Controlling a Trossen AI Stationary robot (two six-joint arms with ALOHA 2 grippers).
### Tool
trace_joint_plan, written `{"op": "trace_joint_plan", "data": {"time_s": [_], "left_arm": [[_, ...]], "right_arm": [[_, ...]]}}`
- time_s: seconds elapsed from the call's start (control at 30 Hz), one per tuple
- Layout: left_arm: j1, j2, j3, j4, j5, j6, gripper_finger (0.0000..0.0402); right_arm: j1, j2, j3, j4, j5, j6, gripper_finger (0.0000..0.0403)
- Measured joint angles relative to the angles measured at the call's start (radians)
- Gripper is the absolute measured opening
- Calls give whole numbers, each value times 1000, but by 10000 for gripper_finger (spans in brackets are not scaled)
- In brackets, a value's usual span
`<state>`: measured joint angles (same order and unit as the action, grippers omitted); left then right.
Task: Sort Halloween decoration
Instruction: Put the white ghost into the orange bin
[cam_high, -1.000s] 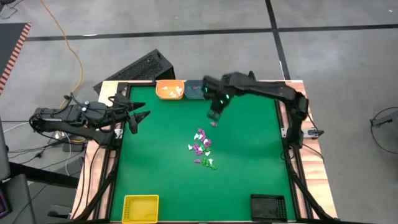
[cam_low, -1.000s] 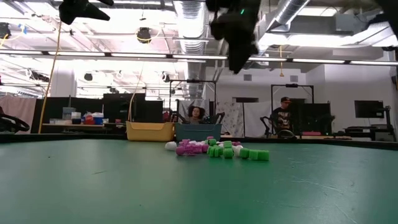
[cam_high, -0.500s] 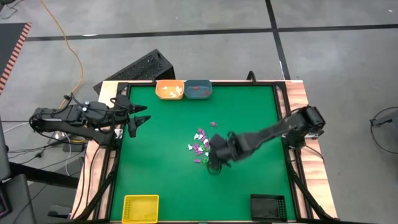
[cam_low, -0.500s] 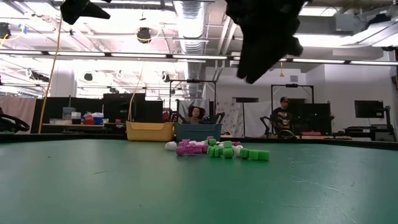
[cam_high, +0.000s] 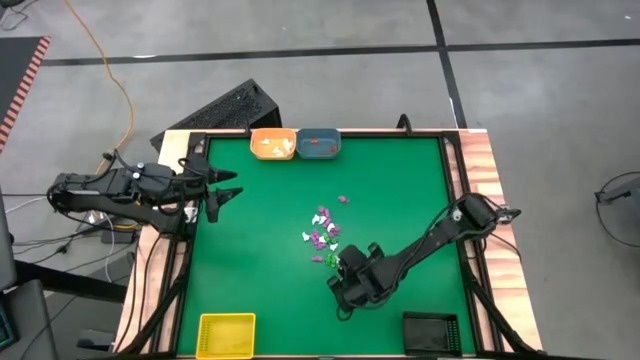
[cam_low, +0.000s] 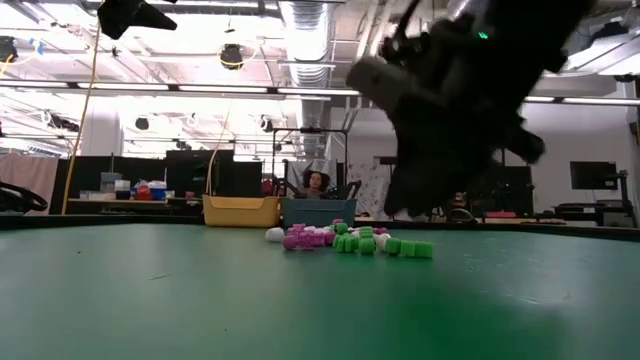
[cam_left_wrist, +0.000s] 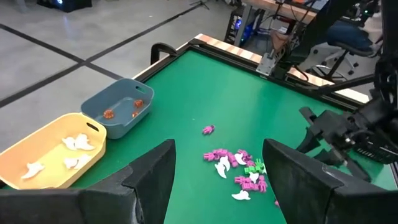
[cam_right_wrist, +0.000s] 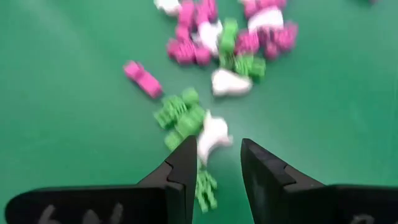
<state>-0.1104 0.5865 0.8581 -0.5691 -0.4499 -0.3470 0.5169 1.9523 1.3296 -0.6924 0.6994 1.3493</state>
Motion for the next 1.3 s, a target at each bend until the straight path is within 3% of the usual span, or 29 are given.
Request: {"op": "trace_joint_plan", "data": {"time_s": [0.43, 0.9, 1.17, 1.3], "left_arm": [[0, 0, 0, -19, 0, 41, 231], [0, 0, 0, -50, 0, 63, 231], [0, 0, 0, -54, 0, 91, 231], [0, 0, 0, -50, 0, 111, 231]], "right_arm": [[-6, 65, -52, 38, 105, 177, 118], [-72, 46, -88, -51, 89, 251, 118], [24, -37, -125, -60, 293, 480, 118], [55, -64, -168, -17, 329, 560, 118]]}}
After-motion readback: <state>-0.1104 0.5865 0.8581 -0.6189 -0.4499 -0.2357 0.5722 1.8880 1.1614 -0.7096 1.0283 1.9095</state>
